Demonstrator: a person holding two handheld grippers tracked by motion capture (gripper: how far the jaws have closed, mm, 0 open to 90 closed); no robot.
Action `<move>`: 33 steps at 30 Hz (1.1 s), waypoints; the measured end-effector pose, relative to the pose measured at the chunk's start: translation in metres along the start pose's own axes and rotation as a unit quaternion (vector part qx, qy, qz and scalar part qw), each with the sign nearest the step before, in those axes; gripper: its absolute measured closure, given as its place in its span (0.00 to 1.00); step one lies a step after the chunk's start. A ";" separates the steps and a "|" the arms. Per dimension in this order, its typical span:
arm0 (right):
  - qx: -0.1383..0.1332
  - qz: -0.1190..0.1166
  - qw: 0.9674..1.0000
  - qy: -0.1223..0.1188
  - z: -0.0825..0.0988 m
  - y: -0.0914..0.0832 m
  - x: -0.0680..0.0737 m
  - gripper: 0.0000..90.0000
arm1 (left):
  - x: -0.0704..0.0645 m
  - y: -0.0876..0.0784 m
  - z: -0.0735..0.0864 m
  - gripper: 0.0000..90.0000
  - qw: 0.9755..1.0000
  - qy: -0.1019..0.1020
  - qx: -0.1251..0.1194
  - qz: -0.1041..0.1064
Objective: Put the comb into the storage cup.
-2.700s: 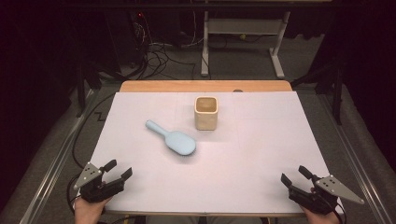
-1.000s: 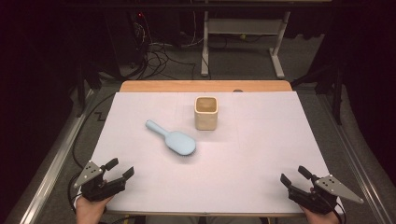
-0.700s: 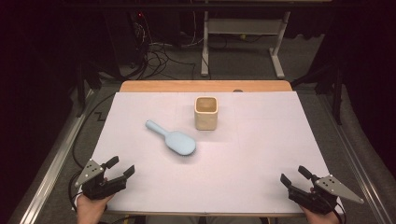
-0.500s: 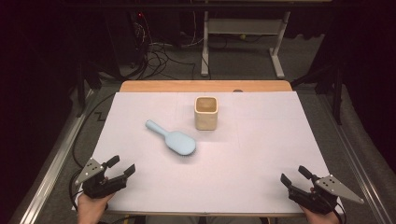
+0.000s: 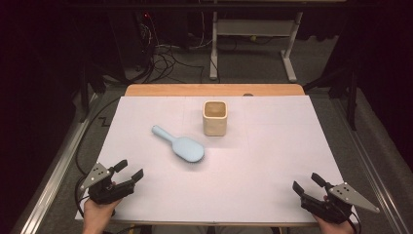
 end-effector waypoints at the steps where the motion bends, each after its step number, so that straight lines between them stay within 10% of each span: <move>1: 0.000 0.000 1.000 0.000 0.000 0.000 0.000 0.29 | 0.000 0.002 -0.001 0.30 1.000 0.000 -0.001 0.001; 33: -0.002 -0.003 1.000 0.000 0.000 0.000 0.001 0.29 | -0.002 0.028 -0.011 0.30 1.000 -0.004 0.007 0.009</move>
Point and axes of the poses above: each handheld gripper's, and its own axes: y roughly forward along the jaws, z roughly out of its underside, x roughly to its left, the point moved 1 cm from there along y, roughly forward along the jaws, and after that the axes turned 12 degrees about -x, right-handed, at the moved point
